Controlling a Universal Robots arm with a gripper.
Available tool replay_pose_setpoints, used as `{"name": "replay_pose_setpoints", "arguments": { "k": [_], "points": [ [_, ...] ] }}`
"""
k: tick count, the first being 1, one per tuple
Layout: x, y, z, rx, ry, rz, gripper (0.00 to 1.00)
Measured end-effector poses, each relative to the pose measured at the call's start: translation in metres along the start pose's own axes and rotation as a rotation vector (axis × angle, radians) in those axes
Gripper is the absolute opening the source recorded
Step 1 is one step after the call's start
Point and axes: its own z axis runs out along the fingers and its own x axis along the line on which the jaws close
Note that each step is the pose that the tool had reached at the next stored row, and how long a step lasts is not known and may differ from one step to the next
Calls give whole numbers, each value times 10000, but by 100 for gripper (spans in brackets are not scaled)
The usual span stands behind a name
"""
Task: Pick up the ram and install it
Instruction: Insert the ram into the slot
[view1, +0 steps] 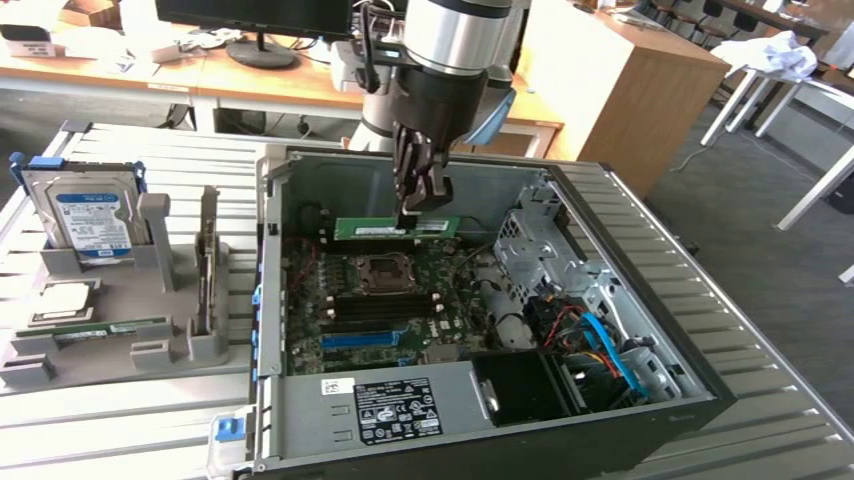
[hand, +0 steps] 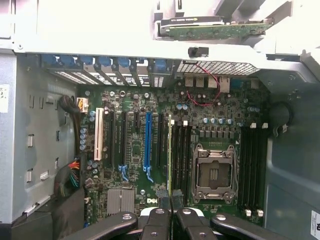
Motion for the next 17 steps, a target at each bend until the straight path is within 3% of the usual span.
{"name": "replay_pose_setpoints", "arguments": {
  "k": [17],
  "points": [
    [2,75,20,0,0,0,12]
  ]
}}
